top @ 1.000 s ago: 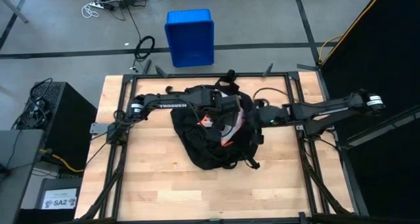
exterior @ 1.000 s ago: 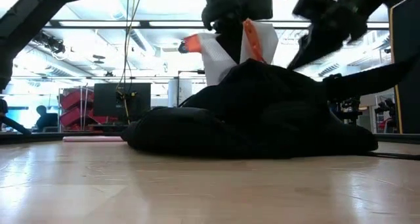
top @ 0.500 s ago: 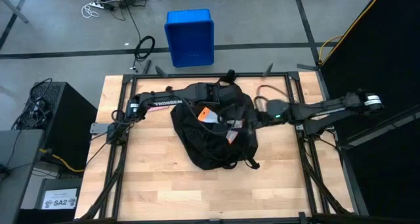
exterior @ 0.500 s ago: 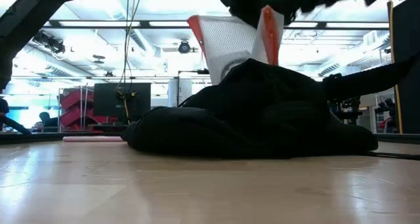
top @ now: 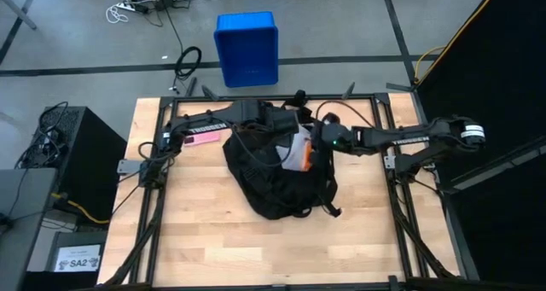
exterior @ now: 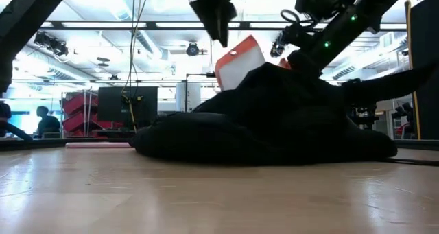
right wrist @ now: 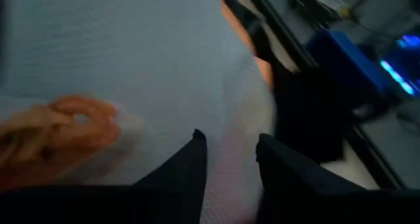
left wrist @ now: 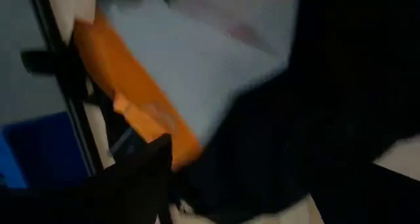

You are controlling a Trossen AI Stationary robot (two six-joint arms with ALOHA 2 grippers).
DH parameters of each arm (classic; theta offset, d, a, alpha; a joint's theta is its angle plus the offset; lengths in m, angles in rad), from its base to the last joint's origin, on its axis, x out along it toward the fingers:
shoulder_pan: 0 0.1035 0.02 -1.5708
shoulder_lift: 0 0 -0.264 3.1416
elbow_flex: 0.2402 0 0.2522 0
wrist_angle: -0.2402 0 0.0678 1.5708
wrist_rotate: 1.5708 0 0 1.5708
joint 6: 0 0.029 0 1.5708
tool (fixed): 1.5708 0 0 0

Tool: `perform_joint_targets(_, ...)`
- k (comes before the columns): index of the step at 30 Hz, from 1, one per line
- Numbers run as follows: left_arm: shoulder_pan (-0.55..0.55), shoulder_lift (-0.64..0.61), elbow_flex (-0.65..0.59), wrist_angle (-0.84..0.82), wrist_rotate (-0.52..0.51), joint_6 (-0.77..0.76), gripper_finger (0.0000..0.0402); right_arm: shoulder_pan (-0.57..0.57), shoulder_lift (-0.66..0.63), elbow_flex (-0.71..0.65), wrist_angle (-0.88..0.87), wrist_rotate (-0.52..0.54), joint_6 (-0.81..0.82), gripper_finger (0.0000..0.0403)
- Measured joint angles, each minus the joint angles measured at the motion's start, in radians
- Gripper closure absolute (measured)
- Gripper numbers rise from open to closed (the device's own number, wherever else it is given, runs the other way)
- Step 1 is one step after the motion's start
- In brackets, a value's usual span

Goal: Unpack backpack
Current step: Put the zip bag into the backpack

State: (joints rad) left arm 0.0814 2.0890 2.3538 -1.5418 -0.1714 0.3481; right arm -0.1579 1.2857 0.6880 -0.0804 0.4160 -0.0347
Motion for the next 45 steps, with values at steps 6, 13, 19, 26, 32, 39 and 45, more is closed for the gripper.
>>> perform_joint_targets(6, 0.014, -0.019, -0.001, 0.002, 0.039, -0.012, 0.012, -0.053, -0.054, 0.0, -0.093, 0.02, 0.034, 0.0296)
perform_joint_targets(13, 0.023, -0.019, -0.002, 0.148, 0.136, 0.035, 0.0139, -0.084, -0.136, 0.0, -0.179, 0.085, 0.059, 0.0289)
perform_joint_targets(19, 0.024, -0.028, -0.093, 0.34, 0.14, 0.026, 0.0167, -0.084, -0.219, 0.0, -0.186, 0.084, 0.059, 0.0292)
perform_joint_targets(26, 0.034, -0.18, -0.532, 0.591, 0.141, 0.008, 0.0216, -0.051, -0.316, 0.0, -0.18, 0.064, 0.06, 0.0291)
perform_joint_targets(32, 0.078, -0.572, -1.031, 0.988, 0.142, -0.042, 0.0265, 0.0, -0.35, 0.0, -0.067, -0.091, 0.065, 0.0295)
perform_joint_targets(39, 0.102, -0.867, -1.605, 1.634, 0.162, -0.122, 0.029, 0.116, -0.147, 0.019, 0.295, -0.341, 0.029, 0.0291)
perform_joint_targets(45, 0.102, -0.857, -1.791, 1.924, 0.163, -0.187, 0.029, 0.202, 0.138, 0.221, 0.284, -0.371, -0.07, 0.0291)
